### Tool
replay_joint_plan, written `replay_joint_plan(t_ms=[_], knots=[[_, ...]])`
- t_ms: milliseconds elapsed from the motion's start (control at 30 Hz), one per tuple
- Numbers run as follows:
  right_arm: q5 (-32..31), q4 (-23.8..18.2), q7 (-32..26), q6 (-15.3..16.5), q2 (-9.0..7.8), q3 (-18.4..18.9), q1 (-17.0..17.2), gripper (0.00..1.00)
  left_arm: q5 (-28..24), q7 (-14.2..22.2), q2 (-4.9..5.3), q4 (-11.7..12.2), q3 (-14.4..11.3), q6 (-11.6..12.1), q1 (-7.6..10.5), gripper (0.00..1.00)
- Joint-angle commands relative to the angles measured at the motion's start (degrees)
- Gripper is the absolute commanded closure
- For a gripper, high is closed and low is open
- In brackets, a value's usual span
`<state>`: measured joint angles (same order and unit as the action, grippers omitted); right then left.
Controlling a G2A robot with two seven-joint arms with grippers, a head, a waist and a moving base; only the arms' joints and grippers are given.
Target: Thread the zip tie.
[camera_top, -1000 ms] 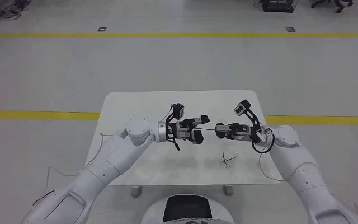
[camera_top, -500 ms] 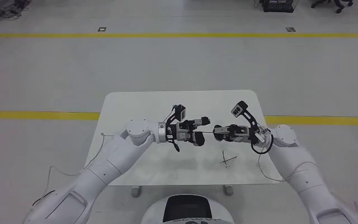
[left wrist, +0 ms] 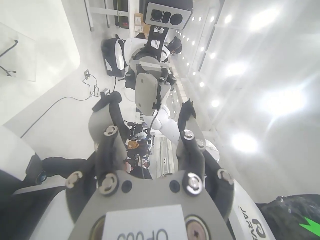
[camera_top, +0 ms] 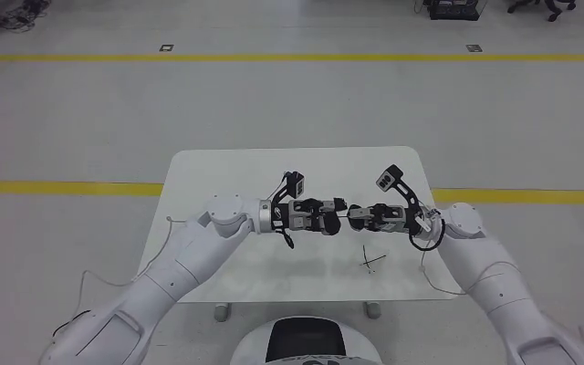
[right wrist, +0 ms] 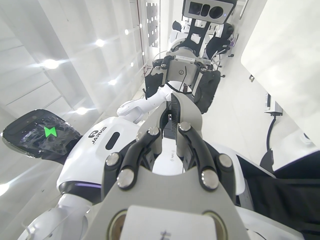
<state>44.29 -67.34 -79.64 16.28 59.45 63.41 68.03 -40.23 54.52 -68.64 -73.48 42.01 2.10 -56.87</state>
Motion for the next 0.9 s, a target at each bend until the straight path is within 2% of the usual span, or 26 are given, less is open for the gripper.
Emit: replay_joint_plan(t_ms=[0,300,333,367,500,733,800,867], knots=[[-0.23,0.32,0.00,-0.14,0.00,-0.05,-0.14,1.00,-0.03,0.11,0.00,-0.13,0.03,0.03,-0.10,0.59],[-2.10,1.23,0.91,-1.25,0.22,-0.43,-0.50,1.00,0.83,0.20,0.08,-0.67,0.18,-0.21,-0.36,0.79],[-2.35,1.30,0.99,-1.56,0.24,-0.53,-0.56,1.00,0.88,0.18,0.08,-0.68,0.20,-0.21,-0.37,0.84],[-2.58,1.38,1.15,-1.79,0.27,-0.60,-0.64,1.00,0.93,0.16,0.08,-0.68,0.20,-0.20,-0.39,0.93],[-3.00,1.73,1.54,-2.83,0.40,-0.86,-0.90,1.00,1.05,0.24,0.05,-0.56,0.14,-0.19,-0.48,1.00],[-2.77,1.99,1.59,-2.90,0.64,-0.94,-1.10,1.00,1.47,0.33,0.01,-0.32,0.11,-0.46,-0.37,0.98],[-2.68,2.02,1.45,-2.80,0.68,-0.89,-1.14,1.00,1.55,0.31,-0.01,-0.25,0.07,-0.53,-0.36,0.91],[-2.68,2.04,1.30,-2.72,0.71,-0.83,-1.15,1.00,1.62,0.29,-0.03,-0.11,0.05,-0.55,-0.35,0.89]])
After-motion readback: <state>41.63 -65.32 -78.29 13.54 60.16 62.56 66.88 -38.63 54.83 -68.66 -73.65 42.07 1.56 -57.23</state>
